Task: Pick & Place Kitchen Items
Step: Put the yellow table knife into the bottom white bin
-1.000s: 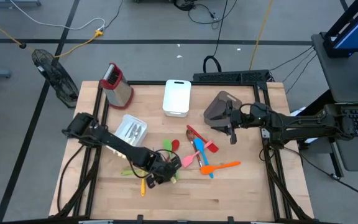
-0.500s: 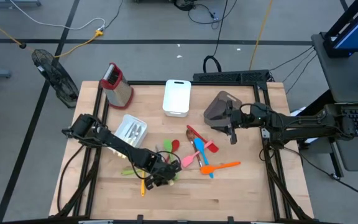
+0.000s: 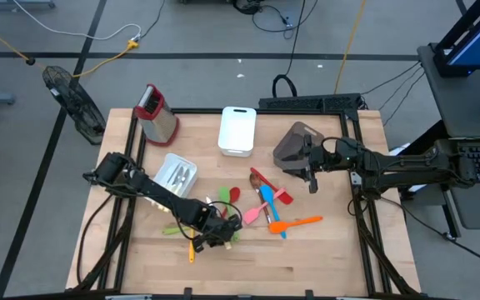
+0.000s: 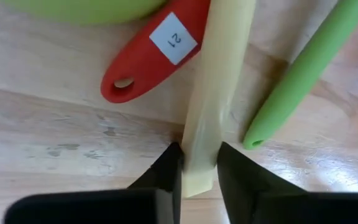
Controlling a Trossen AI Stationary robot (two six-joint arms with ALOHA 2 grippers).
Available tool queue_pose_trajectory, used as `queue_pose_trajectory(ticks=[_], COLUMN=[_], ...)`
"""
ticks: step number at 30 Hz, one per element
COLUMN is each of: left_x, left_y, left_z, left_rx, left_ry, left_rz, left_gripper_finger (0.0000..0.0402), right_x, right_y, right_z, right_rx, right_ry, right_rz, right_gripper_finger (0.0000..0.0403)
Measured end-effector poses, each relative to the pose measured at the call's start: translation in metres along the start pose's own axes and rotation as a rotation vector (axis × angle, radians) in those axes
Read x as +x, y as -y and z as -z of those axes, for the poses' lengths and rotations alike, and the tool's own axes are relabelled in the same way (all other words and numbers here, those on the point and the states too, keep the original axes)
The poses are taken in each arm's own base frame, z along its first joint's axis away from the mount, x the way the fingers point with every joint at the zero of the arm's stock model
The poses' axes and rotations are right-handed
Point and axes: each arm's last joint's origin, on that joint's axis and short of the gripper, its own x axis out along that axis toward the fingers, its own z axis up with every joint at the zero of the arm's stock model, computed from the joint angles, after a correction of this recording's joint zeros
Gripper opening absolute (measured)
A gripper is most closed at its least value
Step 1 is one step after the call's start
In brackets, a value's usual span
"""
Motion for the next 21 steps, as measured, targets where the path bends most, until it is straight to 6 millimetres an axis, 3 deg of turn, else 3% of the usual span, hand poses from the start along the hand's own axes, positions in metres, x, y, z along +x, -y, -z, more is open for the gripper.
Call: queue_pose_trajectory(ticks=[8,21], left_x=[0.0,-0.003], left_y=[-0.002,0.004], left_z=[0.003,0.026], left_rx=[0.041,0.054], left_ry=[0.022,-0.028], left_rz=[0.04,0.227], left_gripper_finger=[0.0053,0.0055], right_x=[0.0,0.0], right_y=[0.0,0.0], right_z=[0.0,0.0], right_rx=[0.0,-0.004], right_ry=[0.0,-0.001], right_rz=[0.0,0.0], right_gripper_finger=[0.0167,0.0167])
